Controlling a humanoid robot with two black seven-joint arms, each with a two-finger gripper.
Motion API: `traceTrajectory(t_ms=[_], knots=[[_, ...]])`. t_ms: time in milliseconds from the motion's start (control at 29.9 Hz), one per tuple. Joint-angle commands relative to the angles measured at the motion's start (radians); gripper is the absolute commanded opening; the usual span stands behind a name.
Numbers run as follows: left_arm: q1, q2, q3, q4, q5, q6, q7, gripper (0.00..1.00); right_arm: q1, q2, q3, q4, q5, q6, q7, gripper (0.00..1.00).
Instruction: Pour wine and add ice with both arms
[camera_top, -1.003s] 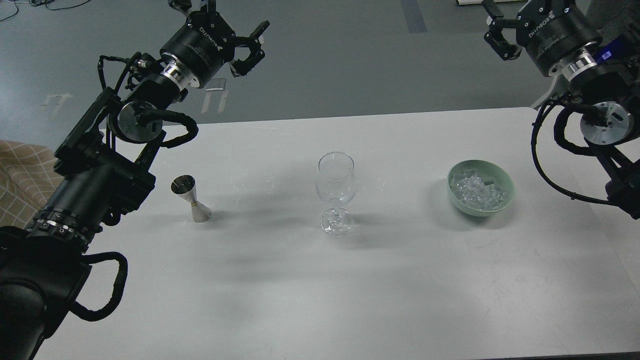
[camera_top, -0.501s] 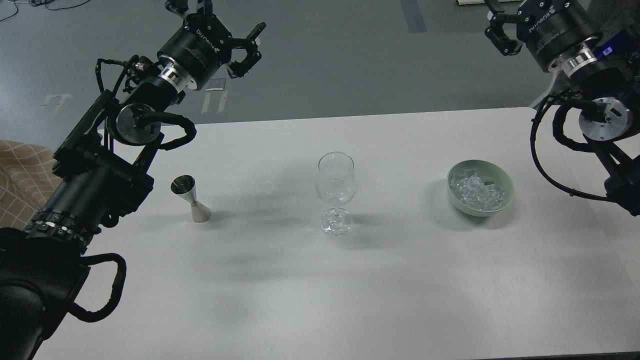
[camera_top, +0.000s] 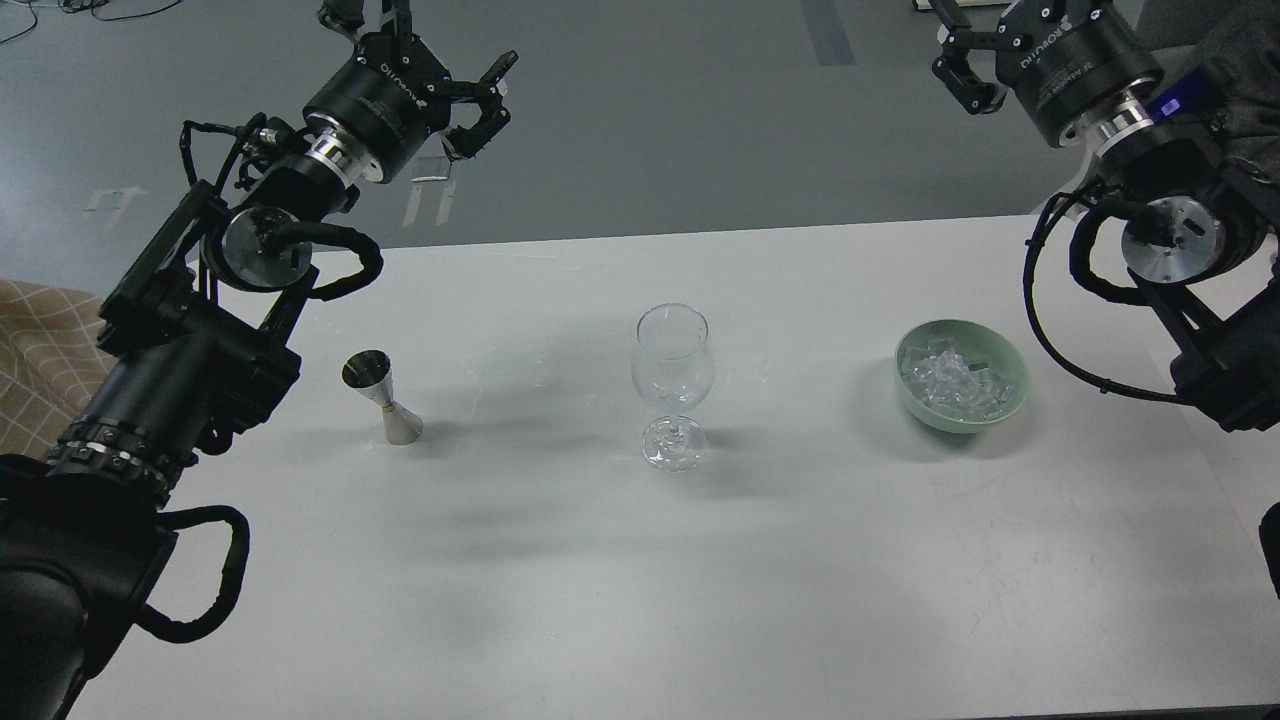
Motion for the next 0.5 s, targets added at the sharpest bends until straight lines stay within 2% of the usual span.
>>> traceTrajectory(t_ms=[0, 468], knots=[[-0.003, -0.009, 0.0, -0.002, 0.002, 0.0, 0.002, 0.98, 0.001, 0.002, 0.001, 0.003, 0.0, -0.001, 0.003, 1.0], [-0.003, -0.013, -0.003, -0.013, 0.0, 0.0, 0.002, 0.98, -0.011, 0.002, 0.0, 0.006, 0.0, -0.007, 0.009, 1.0]])
